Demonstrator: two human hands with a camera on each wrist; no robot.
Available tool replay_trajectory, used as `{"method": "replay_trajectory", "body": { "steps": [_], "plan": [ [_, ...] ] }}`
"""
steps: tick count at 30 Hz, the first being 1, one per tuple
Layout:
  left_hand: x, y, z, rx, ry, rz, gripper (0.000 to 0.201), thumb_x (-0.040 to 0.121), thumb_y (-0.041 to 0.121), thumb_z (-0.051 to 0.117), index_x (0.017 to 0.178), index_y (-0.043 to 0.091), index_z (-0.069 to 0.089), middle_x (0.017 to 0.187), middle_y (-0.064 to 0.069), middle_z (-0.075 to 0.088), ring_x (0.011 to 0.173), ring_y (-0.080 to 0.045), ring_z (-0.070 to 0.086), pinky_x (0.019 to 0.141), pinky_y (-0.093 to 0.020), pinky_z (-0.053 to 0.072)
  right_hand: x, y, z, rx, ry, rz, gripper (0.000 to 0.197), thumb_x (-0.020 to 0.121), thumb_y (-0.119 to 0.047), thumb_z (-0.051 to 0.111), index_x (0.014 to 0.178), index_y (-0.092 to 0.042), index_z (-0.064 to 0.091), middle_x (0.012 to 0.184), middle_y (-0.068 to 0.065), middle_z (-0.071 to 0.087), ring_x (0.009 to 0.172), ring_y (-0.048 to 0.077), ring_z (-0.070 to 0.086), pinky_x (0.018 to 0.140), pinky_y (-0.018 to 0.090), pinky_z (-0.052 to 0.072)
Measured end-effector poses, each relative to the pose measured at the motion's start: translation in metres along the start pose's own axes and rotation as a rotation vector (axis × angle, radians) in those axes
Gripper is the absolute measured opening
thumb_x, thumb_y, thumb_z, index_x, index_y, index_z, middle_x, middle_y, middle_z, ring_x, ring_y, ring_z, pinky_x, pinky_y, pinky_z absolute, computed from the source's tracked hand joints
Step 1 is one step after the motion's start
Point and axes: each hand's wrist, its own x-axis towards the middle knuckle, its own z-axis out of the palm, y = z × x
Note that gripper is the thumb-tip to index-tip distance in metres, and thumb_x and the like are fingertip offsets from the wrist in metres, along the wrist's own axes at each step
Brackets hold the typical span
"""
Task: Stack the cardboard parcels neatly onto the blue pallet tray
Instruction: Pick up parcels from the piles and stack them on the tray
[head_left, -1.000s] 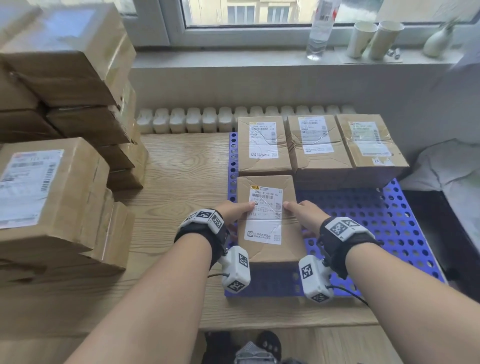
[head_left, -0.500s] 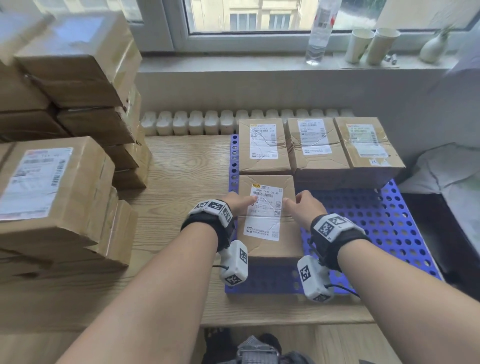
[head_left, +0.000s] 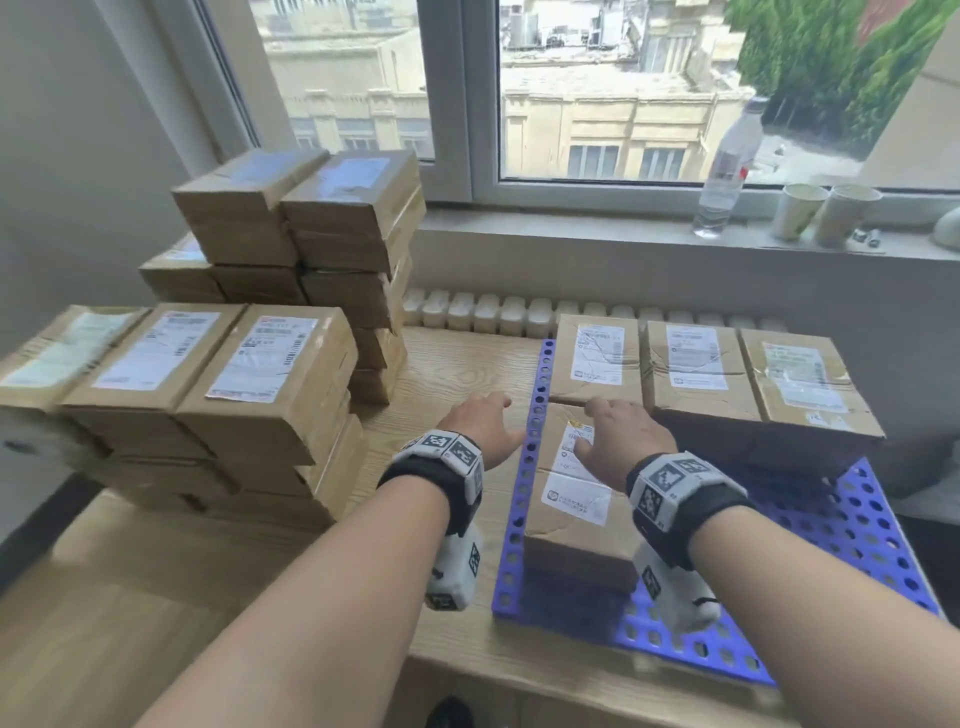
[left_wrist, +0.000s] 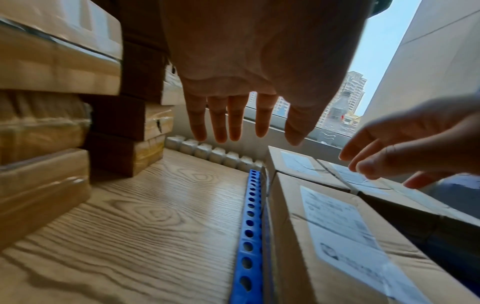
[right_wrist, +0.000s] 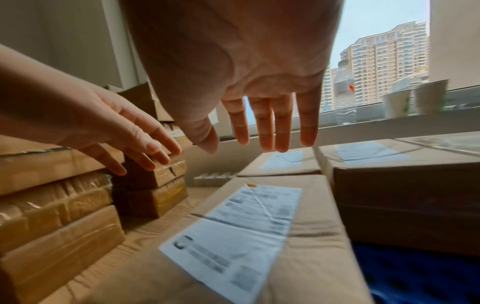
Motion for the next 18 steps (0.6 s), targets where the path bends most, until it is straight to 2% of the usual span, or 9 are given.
{"method": "replay_trajectory", "body": {
  "steps": [5,8,13,16,18],
  "plan": [
    [-0.02,-0.023,-0.022,0.033,0.037,-0.068,0.059,0.091,0.043,0.059,0.145,0.026,0.041,0.148,-0.002,0.044,0.133,-0.024,0.044,0.108,-0.04,0.04,-0.004,-0.036,-0.012,0.029,0.011,-0.111,0.04,0.094,-0.038,0.049,0.13,-0.021,0.047,0.125,0.002,0.054,0.111,0.021,0.054,0.085,0.036,0.049],
    [-0.028,-0.033,-0.047,0.037,0.053,-0.076,0.056,0.091,0.039,0.059,0.143,0.026,0.044,0.145,-0.002,0.047,0.13,-0.022,0.048,0.102,-0.037,0.044,0.0,-0.056,-0.022,-0.002,0.004,-0.153,0.034,0.094,-0.036,0.048,0.123,-0.019,0.05,0.117,0.002,0.058,0.101,0.02,0.055,0.076,0.031,0.044],
    [-0.038,-0.058,-0.101,-0.037,0.129,-0.105,0.047,0.09,0.037,0.059,0.135,0.027,0.053,0.14,0.0,0.053,0.125,-0.021,0.052,0.103,-0.037,0.045,0.006,-0.097,-0.047,-0.023,0.062,-0.186,0.034,0.095,-0.034,0.046,0.124,-0.019,0.051,0.124,0.003,0.057,0.108,0.021,0.056,0.077,0.03,0.043],
    [-0.044,-0.079,-0.136,-0.04,0.143,-0.086,0.041,0.089,0.038,0.059,0.129,0.028,0.057,0.131,0.002,0.058,0.116,-0.02,0.057,0.098,-0.035,0.048,0.009,-0.13,-0.059,-0.043,0.109,-0.188,0.034,0.093,-0.035,0.046,0.123,-0.02,0.053,0.124,0.002,0.057,0.11,0.021,0.055,0.08,0.033,0.043],
    [-0.051,-0.095,-0.159,-0.025,0.17,-0.062,0.038,0.088,0.037,0.059,0.125,0.029,0.059,0.127,0.003,0.061,0.113,-0.019,0.059,0.094,-0.031,0.049,0.01,-0.155,-0.065,-0.053,0.123,-0.18,0.032,0.093,-0.035,0.047,0.121,-0.021,0.054,0.121,0.001,0.058,0.106,0.02,0.055,0.078,0.032,0.043]
  ]
}}
